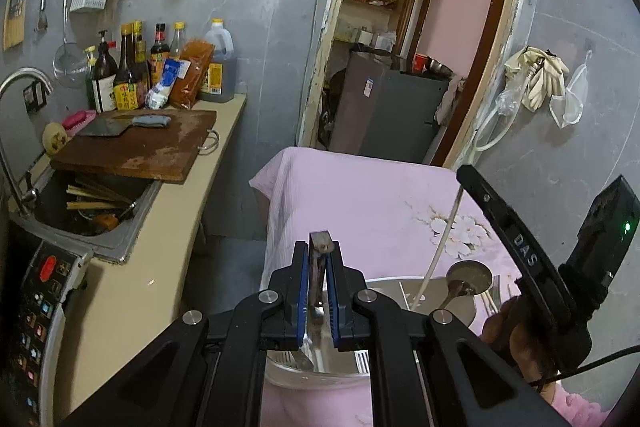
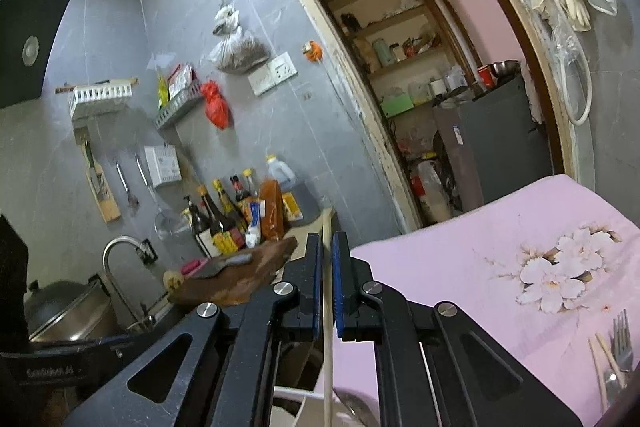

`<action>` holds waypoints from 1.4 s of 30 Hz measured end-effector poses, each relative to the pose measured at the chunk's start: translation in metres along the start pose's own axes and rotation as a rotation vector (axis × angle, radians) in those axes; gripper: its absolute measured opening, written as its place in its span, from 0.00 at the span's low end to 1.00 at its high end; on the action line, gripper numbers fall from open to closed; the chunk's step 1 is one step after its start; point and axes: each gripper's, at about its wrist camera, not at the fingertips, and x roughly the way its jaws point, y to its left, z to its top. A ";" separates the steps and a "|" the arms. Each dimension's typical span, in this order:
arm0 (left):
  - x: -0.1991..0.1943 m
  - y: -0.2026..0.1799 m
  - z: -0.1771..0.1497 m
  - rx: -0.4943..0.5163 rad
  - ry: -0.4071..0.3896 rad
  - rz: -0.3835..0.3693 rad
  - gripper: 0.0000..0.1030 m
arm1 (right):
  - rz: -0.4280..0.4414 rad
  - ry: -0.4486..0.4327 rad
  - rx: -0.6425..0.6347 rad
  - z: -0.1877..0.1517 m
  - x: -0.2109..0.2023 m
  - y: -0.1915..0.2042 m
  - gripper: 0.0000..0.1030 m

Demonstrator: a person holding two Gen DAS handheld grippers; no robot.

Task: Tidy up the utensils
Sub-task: 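Carry the knife and chopstick over the white holder with both tools, then open both tools to drop the knife and chopstick into the holder, then move both tools back to the utensil pile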

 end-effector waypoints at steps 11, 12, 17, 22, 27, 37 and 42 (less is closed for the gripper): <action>-0.014 -0.002 0.004 -0.058 -0.077 -0.033 0.50 | -0.005 0.012 0.000 0.023 -0.037 -0.021 0.38; -0.015 -0.006 0.005 -0.055 -0.083 -0.036 0.53 | -0.010 0.007 -0.003 0.026 -0.041 -0.024 0.41; -0.022 -0.034 0.007 -0.017 -0.132 -0.046 0.71 | -0.072 -0.027 -0.028 0.045 -0.073 -0.042 0.57; -0.026 -0.077 0.004 0.027 -0.188 -0.072 0.87 | -0.137 -0.038 -0.077 0.064 -0.100 -0.059 0.71; -0.023 -0.120 -0.006 0.041 -0.242 -0.081 0.95 | -0.204 -0.029 -0.119 0.079 -0.129 -0.086 0.78; 0.005 -0.188 -0.032 0.082 -0.228 -0.086 0.96 | -0.315 0.020 -0.181 0.087 -0.170 -0.159 0.84; 0.030 -0.219 -0.051 0.103 -0.190 -0.082 0.96 | -0.343 0.063 -0.175 0.079 -0.172 -0.196 0.84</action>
